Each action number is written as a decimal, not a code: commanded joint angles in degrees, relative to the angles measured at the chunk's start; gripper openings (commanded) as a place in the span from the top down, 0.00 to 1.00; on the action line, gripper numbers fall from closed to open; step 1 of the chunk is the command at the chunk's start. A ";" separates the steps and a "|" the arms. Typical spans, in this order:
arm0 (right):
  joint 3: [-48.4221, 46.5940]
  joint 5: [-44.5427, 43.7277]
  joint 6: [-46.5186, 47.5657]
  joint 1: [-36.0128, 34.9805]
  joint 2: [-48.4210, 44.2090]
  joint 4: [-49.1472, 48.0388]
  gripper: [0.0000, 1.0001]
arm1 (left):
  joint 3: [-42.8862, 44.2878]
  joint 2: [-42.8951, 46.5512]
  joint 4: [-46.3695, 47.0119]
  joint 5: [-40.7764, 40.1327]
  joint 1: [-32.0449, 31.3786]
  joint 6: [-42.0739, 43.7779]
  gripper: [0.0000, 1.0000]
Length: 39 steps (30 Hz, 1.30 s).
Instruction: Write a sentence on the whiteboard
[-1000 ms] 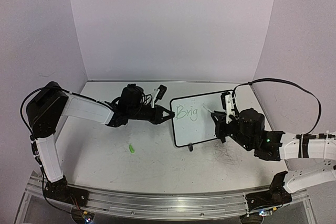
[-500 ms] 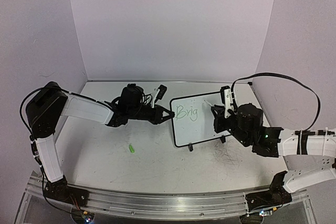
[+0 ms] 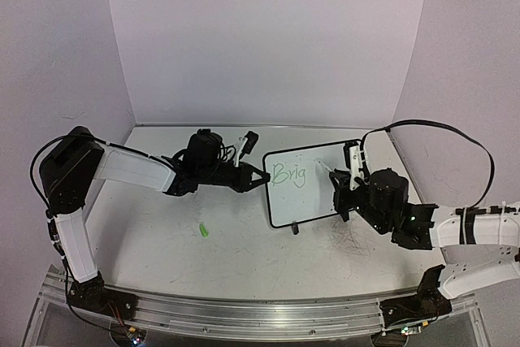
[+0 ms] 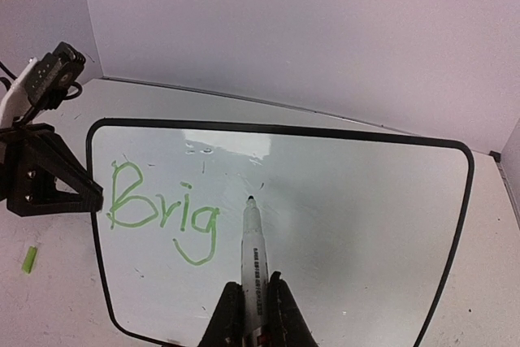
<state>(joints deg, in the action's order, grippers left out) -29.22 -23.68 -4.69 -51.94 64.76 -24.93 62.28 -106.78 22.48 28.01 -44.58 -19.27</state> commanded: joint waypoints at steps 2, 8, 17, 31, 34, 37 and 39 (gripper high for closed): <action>0.67 -0.41 1.03 0.00 -1.32 -4.04 1.00 | 1.36 1.98 -3.75 -3.22 0.46 1.95 1.00; 1.05 0.52 0.66 0.00 -2.95 -3.28 1.00 | 1.62 1.57 -3.93 -2.93 0.48 1.69 1.00; 1.59 1.48 -0.36 0.04 -4.83 -2.10 1.00 | 1.72 1.41 -4.11 -2.92 0.38 1.78 1.00; 0.59 3.53 -1.11 -0.09 -4.81 -0.15 1.00 | 1.87 1.49 -4.37 -3.07 0.34 1.90 1.00; 0.45 4.13 -1.02 -0.17 -4.58 -0.03 1.00 | 1.77 1.62 -4.40 -3.18 0.22 1.94 1.00; 0.17 5.11 -0.54 -0.18 -4.11 -0.01 1.00 | 1.70 1.62 -4.46 -3.43 0.07 2.02 1.00; 0.03 5.24 -0.55 -0.23 -3.64 0.10 1.00 | 1.71 1.52 -4.46 -3.45 0.02 2.04 1.00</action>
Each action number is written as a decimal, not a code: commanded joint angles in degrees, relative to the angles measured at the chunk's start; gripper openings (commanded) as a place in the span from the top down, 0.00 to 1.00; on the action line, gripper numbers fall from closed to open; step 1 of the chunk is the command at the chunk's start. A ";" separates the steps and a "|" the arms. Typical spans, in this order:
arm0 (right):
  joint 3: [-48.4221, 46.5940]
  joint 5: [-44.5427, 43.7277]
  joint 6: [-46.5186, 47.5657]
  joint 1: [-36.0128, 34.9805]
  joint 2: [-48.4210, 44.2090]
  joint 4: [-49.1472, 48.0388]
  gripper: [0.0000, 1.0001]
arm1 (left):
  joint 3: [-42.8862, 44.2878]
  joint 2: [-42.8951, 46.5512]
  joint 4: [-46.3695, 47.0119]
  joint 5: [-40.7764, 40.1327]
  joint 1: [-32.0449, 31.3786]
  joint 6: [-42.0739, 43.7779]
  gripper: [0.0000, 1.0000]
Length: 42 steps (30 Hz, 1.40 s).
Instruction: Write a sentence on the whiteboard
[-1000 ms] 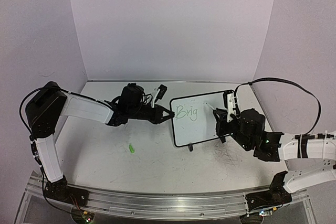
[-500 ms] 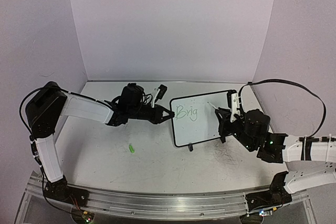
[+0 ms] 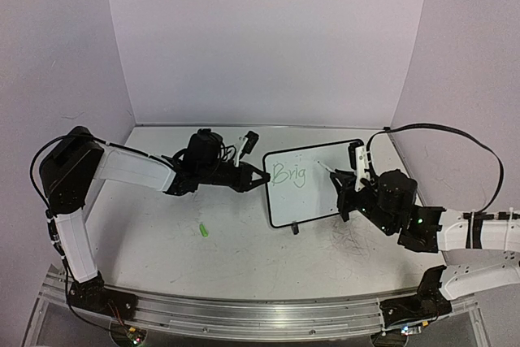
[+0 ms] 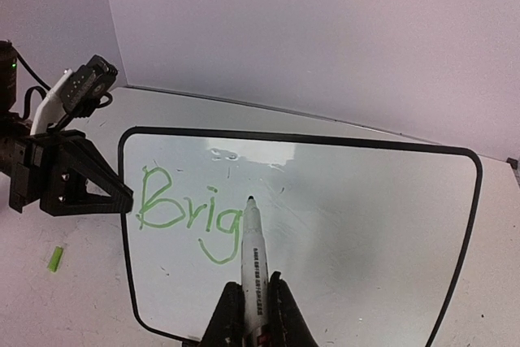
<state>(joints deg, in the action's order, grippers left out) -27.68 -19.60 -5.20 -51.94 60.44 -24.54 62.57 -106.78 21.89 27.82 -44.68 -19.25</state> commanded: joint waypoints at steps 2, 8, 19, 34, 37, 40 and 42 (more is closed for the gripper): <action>-1.57 0.70 -0.07 -0.26 0.92 0.00 1.00 | 1.50 1.43 -3.87 -3.16 0.12 1.95 1.00; -1.53 -2.40 -0.72 -0.26 -0.13 1.23 1.00 | 1.51 1.50 -3.96 -3.23 0.03 2.02 1.00; -3.36 -2.63 -0.48 -0.22 3.17 3.09 1.00 | 1.70 1.43 -4.05 -3.04 0.04 1.94 1.00; -7.24 -0.35 0.56 -0.23 9.04 1.25 1.00 | 1.68 1.78 -4.24 -3.13 0.03 2.12 1.00; -7.96 -1.19 0.54 -0.25 9.77 1.25 1.00 | 1.68 1.84 -4.31 -3.13 -0.01 2.20 1.00; -8.69 -2.71 0.33 -0.25 10.31 1.18 1.00 | 1.68 1.93 -4.31 -3.13 -0.05 2.20 1.00; -9.19 -3.43 0.35 -0.23 10.84 1.24 1.00 | 1.68 2.04 -4.40 -3.22 -0.05 2.26 1.00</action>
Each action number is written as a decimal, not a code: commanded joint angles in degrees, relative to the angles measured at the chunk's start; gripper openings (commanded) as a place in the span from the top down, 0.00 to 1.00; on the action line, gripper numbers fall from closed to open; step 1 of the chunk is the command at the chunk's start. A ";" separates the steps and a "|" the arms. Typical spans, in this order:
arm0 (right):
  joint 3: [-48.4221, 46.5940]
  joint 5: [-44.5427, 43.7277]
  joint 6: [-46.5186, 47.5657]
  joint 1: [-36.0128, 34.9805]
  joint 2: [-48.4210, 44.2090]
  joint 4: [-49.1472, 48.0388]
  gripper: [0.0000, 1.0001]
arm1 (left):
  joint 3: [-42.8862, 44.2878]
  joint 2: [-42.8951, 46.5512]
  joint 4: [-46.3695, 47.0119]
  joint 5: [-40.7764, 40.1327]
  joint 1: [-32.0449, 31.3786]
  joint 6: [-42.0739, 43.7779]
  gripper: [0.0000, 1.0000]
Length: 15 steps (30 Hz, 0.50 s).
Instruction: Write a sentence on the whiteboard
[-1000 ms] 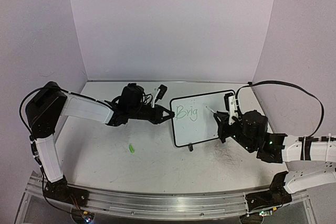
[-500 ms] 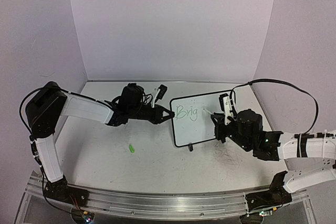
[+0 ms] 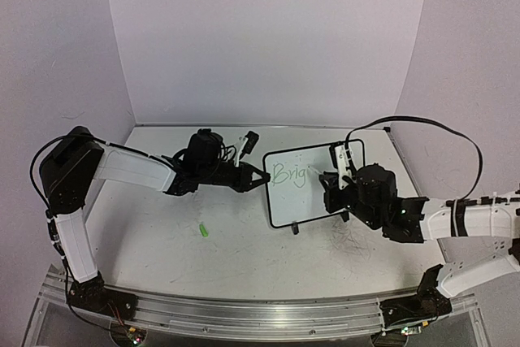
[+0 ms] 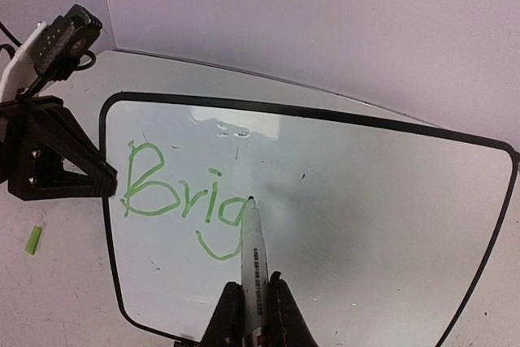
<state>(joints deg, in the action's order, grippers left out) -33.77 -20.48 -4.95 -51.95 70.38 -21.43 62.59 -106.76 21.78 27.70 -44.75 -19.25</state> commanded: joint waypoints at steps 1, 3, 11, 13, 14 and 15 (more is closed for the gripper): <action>-3.36 -2.79 0.15 -0.25 1.26 -1.86 1.00 | 1.67 2.08 -4.29 -3.10 0.02 2.28 1.00; -3.78 -2.84 0.25 -0.25 2.10 -1.86 1.00 | 1.66 2.13 -4.28 -3.09 0.02 2.31 1.00; -4.82 -3.77 0.59 -0.17 3.74 -2.15 1.00 | 1.66 2.35 -4.39 -3.12 0.02 2.44 1.00; -5.01 -4.06 0.71 -0.17 4.02 -2.25 1.00 | 1.76 2.35 -4.38 -3.14 0.02 2.46 1.00; -5.09 -4.15 0.79 -0.17 4.21 -2.32 1.00 | 1.78 2.35 -4.38 -3.14 0.02 2.46 1.00; -5.18 -4.17 0.84 -0.17 4.39 -2.39 1.00 | 1.77 2.32 -4.40 -3.13 0.03 2.46 1.00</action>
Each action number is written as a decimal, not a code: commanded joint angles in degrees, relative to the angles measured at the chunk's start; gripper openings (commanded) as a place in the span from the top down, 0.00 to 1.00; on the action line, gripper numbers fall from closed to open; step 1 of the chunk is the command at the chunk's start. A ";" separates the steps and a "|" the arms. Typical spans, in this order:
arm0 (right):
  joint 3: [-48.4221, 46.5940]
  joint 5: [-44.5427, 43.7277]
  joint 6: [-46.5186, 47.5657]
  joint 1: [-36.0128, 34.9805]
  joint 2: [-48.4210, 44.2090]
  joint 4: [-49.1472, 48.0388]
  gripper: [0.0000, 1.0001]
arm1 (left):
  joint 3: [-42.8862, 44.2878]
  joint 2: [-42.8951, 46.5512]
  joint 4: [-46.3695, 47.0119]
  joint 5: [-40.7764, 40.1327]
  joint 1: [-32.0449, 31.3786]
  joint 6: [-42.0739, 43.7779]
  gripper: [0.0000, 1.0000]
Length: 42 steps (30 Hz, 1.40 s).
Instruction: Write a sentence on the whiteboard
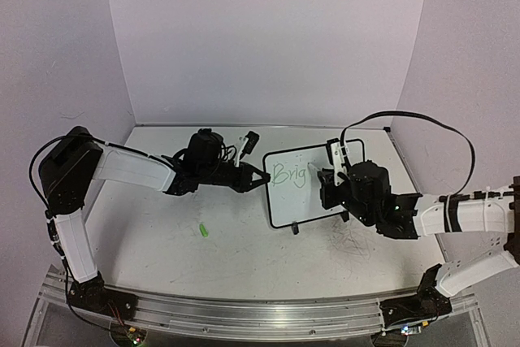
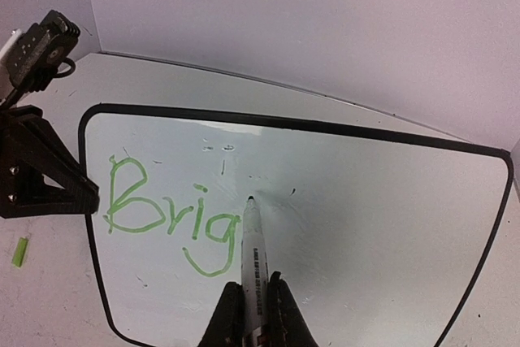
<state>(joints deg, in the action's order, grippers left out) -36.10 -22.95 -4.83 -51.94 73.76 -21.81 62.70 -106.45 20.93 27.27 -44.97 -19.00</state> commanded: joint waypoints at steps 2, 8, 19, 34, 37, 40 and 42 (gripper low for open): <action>-2.95 -1.74 0.78 -0.18 1.38 -2.12 1.00 | 1.64 2.01 -3.59 -2.66 0.25 2.27 1.00; -3.38 -2.01 0.87 -0.17 2.49 -2.36 1.00 | 1.73 1.87 -3.61 -2.60 0.15 2.31 1.00; -3.35 -2.94 0.52 -0.10 3.51 -2.36 1.00 | 1.73 2.14 -3.61 -2.60 0.06 2.40 1.00; -4.59 -4.23 0.58 -0.11 5.15 -2.34 1.00 | 1.82 2.21 -3.72 -2.58 -0.11 2.55 1.00; -4.60 -4.06 0.16 -0.09 4.91 -1.69 1.00 | 1.83 2.21 -3.76 -2.62 -0.12 2.57 1.00; -4.17 -3.34 -0.42 -0.09 4.30 -0.63 1.00 | 1.82 2.22 -3.79 -2.66 -0.16 2.65 1.00; -3.75 -3.10 -0.99 -0.10 4.08 -0.02 1.00 | 1.84 2.30 -3.83 -2.75 -0.12 2.72 1.00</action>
<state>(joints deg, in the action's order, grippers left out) -38.26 -25.58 -4.71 -52.16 77.93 -22.86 62.98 -106.45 20.36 26.79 -45.06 -18.85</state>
